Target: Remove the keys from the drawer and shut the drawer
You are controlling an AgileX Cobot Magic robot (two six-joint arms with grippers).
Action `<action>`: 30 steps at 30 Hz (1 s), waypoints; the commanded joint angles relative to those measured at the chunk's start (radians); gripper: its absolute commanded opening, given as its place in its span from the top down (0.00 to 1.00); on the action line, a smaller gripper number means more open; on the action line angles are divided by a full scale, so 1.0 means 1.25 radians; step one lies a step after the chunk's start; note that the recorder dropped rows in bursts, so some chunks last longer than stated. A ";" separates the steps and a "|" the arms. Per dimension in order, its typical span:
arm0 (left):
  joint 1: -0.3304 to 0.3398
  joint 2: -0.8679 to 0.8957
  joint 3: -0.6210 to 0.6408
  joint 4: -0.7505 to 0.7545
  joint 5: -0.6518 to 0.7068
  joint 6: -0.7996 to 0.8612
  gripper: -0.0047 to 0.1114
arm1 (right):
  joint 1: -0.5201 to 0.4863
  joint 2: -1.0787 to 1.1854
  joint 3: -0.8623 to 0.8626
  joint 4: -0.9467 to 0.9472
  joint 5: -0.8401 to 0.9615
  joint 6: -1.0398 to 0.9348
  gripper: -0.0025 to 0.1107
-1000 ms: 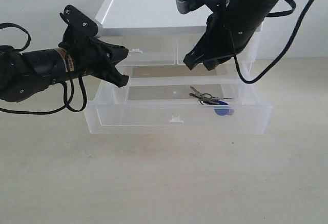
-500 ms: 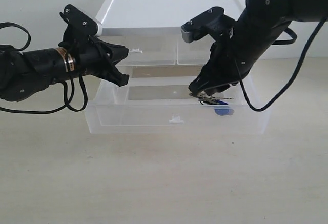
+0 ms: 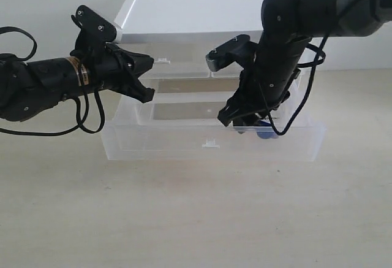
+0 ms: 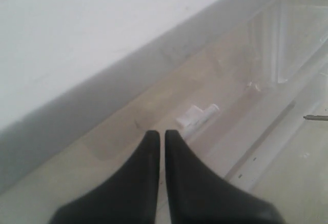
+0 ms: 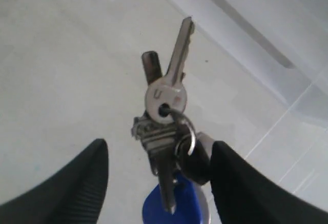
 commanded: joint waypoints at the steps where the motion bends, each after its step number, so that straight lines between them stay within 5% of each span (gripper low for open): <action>1: 0.006 0.005 -0.017 -0.034 0.009 -0.012 0.92 | -0.005 0.030 -0.026 -0.058 0.034 0.029 0.49; 8: 0.006 0.005 -0.017 -0.034 0.009 -0.012 0.92 | -0.005 0.039 -0.030 -0.162 0.062 0.089 0.56; 14: 0.006 0.005 -0.017 -0.034 0.009 -0.012 0.92 | -0.005 0.049 -0.030 -0.160 0.071 0.051 0.98; 30: 0.006 0.005 -0.017 -0.034 0.011 -0.012 0.92 | 0.052 -0.069 -0.030 -0.192 -0.009 0.052 0.98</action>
